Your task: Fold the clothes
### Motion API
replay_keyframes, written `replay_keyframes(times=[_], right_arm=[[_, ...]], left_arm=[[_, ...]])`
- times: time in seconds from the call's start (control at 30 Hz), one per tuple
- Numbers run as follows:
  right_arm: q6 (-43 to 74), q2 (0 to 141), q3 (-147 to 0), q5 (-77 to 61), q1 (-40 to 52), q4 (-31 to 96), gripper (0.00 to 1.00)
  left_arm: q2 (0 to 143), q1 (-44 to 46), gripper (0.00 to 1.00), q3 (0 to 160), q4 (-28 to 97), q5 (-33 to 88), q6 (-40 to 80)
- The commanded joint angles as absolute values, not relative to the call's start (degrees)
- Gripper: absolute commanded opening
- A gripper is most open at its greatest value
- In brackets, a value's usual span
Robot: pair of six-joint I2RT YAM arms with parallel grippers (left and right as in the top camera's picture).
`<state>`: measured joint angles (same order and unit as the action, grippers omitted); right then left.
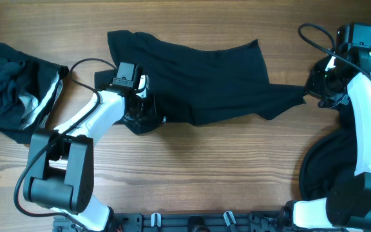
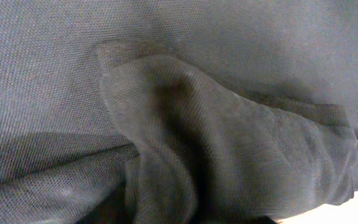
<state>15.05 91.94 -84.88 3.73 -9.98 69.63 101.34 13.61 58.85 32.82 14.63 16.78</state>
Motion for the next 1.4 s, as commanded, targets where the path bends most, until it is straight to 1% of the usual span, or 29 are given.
replay_keyframes(times=[0.0, 0.03, 0.07, 0.13, 0.2, 0.3, 0.4, 0.5, 0.6, 0.7, 0.83, 0.93, 1.07, 1.2, 1.27, 1.3, 1.37], right_arm=[[14.55, 92.68, -84.71, 5.43, -10.44, 69.49, 0.04], [14.55, 92.68, -84.71, 5.43, -10.44, 69.47, 0.04], [14.5, 92.68, -84.71, 5.41, -10.44, 69.45, 0.04], [14.48, 92.68, -84.71, 5.1, -10.44, 69.52, 0.04], [13.65, 92.68, -84.73, 2.35, -10.44, 69.45, 0.04], [13.41, 92.42, -84.84, -1.61, -10.44, 68.6, 0.04], [10.98, 90.85, -86.67, -6.42, -10.44, 68.18, 0.04], [10.61, 86.7, -91.68, -8.23, -10.44, 69.63, 0.04], [9.96, 83.0, -98.63, -8.51, -10.44, 74.3, 0.04], [9.02, 79.15, -104.86, -9.76, -10.44, 77.93, 0.04], [9.02, 75.46, -113.78, -9.72, -10.44, 81.47, 0.04], [9.04, 74.0, -119.55, -9.63, -10.44, 81.71, 0.04], [8.91, 75.07, -121.67, -8.67, -10.44, 79.24, 0.04], [6.35, 82.54, -121.64, -10.85, -10.41, 76.2, 0.04], [6.13, 88.07, -121.64, -11.27, -10.41, 72.36, 0.04], [6.35, 92.66, -121.64, -11.27, -10.41, 67.37, 0.04], [8.01, 97.17, -121.64, -11.22, -10.41, 59.96, 0.04]], left_arm=[[100.62, 13.87, 0.08, 58.41, 32.32, 16.03, 16.67], [100.57, 13.87, 0.04, 58.54, 31.81, 16.03, 16.6], [100.27, 13.87, 0.04, 59.05, 31.73, 15.99, 14.87], [98.85, 13.74, 0.04, 61.43, 34.35, 15.05, 13.65], [95.55, 12.69, 0.04, 66.52, 40.16, 12.49, 13.65], [88.71, 8.62, 0.04, 75.85, 46.72, 10.85, 13.67], [84.23, 5.85, 0.04, 81.17, 48.95, 10.85, 13.58], [78.59, 3.09, 0.04, 87.46, 50.28, 10.79, 9.98], [74.7, -0.64, 0.04, 95.83, 52.27, 10.83, 10.02], [71.35, -2.48, 0.04, 103.59, 55.11, 10.85, 10.0], [67.18, -2.52, 0.04, 108.57, 56.45, 10.83, 9.54], [64.64, -2.52, 0.04, 108.92, 56.31, 10.81, 9.15], [66.06, -2.52, 0.04, 108.88, 56.42, 10.83, 9.17], [75.11, -2.46, 0.04, 108.88, 55.86, 11.53, 9.15], [81.62, -2.46, 0.04, 108.88, 52.53, 11.55, 7.42], [87.13, -2.35, 0.04, 108.88, 47.42, 12.1, 5.19], [93.91, -2.35, 0.04, 108.88, 37.95, 14.81, 3.07]])
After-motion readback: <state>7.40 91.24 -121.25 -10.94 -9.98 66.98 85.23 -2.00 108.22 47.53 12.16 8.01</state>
